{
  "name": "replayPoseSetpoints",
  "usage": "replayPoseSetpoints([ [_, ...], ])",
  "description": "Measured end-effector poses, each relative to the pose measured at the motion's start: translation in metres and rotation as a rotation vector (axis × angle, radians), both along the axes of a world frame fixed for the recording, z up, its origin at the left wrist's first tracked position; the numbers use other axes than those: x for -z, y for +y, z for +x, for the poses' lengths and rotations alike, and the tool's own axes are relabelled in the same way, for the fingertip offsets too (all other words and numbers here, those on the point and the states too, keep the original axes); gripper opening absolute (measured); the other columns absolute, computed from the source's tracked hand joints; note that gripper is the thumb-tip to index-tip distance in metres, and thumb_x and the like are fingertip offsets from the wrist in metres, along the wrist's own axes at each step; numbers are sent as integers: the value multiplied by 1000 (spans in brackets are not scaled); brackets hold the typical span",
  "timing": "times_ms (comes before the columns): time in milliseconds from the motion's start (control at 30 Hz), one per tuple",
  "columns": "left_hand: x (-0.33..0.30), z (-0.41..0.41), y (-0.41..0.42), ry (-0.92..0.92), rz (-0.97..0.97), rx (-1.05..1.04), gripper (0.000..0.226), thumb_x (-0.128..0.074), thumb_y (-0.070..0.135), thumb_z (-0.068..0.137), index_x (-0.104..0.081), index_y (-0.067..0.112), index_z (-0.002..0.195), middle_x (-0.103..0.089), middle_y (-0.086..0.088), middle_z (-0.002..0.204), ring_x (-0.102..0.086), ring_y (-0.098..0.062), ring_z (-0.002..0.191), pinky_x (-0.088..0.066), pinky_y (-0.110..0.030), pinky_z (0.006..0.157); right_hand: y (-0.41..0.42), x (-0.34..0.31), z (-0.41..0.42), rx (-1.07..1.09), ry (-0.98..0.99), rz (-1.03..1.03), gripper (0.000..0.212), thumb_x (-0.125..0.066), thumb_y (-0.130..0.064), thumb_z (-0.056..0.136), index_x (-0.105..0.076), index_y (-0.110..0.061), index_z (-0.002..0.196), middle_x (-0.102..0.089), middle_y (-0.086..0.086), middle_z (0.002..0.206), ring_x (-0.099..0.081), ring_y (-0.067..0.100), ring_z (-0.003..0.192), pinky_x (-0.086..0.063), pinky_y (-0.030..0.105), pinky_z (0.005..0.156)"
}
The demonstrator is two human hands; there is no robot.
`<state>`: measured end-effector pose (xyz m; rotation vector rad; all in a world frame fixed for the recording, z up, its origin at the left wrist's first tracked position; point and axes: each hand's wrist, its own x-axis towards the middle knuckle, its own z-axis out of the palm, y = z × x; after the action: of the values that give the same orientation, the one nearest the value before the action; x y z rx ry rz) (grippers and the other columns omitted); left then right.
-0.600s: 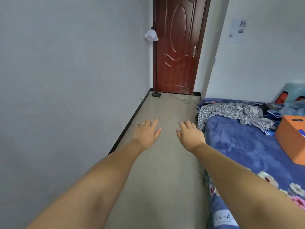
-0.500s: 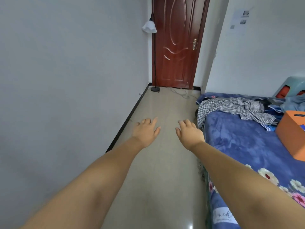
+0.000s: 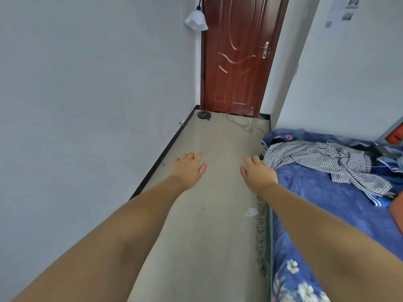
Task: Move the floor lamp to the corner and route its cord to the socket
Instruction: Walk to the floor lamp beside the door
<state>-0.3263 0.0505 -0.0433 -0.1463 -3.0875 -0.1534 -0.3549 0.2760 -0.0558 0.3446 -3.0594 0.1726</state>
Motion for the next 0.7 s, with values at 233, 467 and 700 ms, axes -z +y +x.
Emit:
replayPoseSetpoints([
  [233,15,-155,-20,0,14,-59,52,-21,41,99,-24,15,144,-48,-18,138,-46,-34,123,-38,-47,97,-31,3,-166,-77,-14,17,40,-28,-33,99,-39,-9,129,-45,14,132,-49,35,114,-48,44,79],
  [467,10,-346,-67,7,28,-50,52,-24,40,99,-25,15,144,-51,-17,135,-48,-34,119,-41,-46,93,-93,-2,-342,-57,-44,17,43,-25,-34,100,-35,-11,135,-46,12,132,-50,32,113,-48,43,82],
  [700,-1,-534,-82,-2,113,-38,50,-24,39,99,-28,13,142,-51,-17,133,-49,-33,116,-42,-45,90,-100,-3,-518,33,-57,-24,42,-26,-34,100,-35,-12,135,-46,12,131,-51,31,111,-48,42,83],
])
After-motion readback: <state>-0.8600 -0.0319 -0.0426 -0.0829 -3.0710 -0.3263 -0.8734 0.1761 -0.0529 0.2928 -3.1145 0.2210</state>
